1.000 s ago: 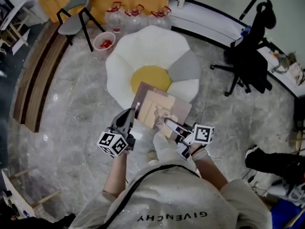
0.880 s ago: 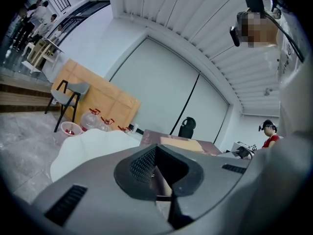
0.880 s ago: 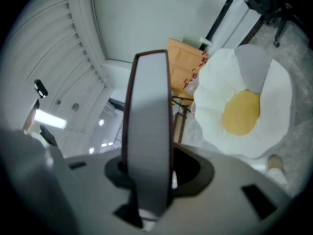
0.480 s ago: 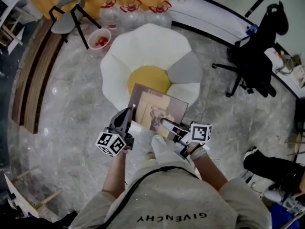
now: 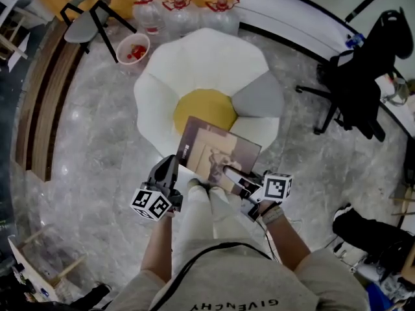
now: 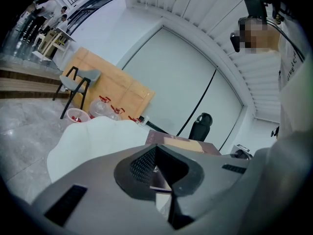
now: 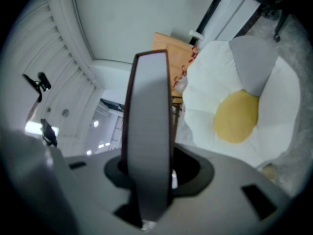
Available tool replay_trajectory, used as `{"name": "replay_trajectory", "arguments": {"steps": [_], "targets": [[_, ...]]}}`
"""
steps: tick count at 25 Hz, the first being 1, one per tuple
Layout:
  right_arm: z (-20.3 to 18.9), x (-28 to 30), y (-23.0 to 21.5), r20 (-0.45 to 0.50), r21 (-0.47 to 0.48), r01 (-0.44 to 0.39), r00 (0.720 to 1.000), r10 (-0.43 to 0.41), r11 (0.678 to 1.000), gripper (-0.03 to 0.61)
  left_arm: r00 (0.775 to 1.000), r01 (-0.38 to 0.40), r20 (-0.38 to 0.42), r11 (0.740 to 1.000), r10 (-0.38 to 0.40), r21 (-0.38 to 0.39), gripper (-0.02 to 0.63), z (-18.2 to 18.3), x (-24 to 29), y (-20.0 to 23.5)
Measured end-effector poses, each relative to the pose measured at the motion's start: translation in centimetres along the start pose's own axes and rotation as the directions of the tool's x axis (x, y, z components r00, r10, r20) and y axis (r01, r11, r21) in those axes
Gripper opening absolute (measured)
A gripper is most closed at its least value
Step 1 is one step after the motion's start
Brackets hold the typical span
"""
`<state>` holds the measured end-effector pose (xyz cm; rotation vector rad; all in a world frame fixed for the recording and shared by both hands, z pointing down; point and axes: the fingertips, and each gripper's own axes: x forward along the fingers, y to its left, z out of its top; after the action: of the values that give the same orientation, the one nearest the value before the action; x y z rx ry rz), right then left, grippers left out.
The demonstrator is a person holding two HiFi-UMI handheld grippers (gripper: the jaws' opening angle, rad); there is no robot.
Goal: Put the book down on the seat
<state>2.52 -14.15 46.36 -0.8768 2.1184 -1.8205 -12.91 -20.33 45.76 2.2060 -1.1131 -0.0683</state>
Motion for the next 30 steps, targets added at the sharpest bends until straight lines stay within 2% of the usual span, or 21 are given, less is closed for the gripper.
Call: {"name": "replay_trajectory", "arguments": {"steps": [11, 18, 30], "targets": [[2.4, 3.6, -5.9, 0.058, 0.044, 0.031, 0.998, -0.033, 0.999, 0.153, 0.998, 0.061, -0.023, 0.998, -0.061, -0.011, 0.022, -2.7, 5.7, 4.8], [2.3, 6.7, -11.1, 0.023, 0.036, 0.070, 0.997, -0.070, 0.997, 0.153, 0.994, 0.100, -0.046, 0.995, -0.100, 0.003, 0.022, -5.6, 8.9, 8.5], [2.4, 10.6, -17.9, -0.002, 0.025, 0.045, 0.999, -0.045, 0.999, 0.153, 0.997, 0.067, -0.048, 0.998, -0.068, -0.018, 0.021, -10.5, 12.1, 13.2]]}}
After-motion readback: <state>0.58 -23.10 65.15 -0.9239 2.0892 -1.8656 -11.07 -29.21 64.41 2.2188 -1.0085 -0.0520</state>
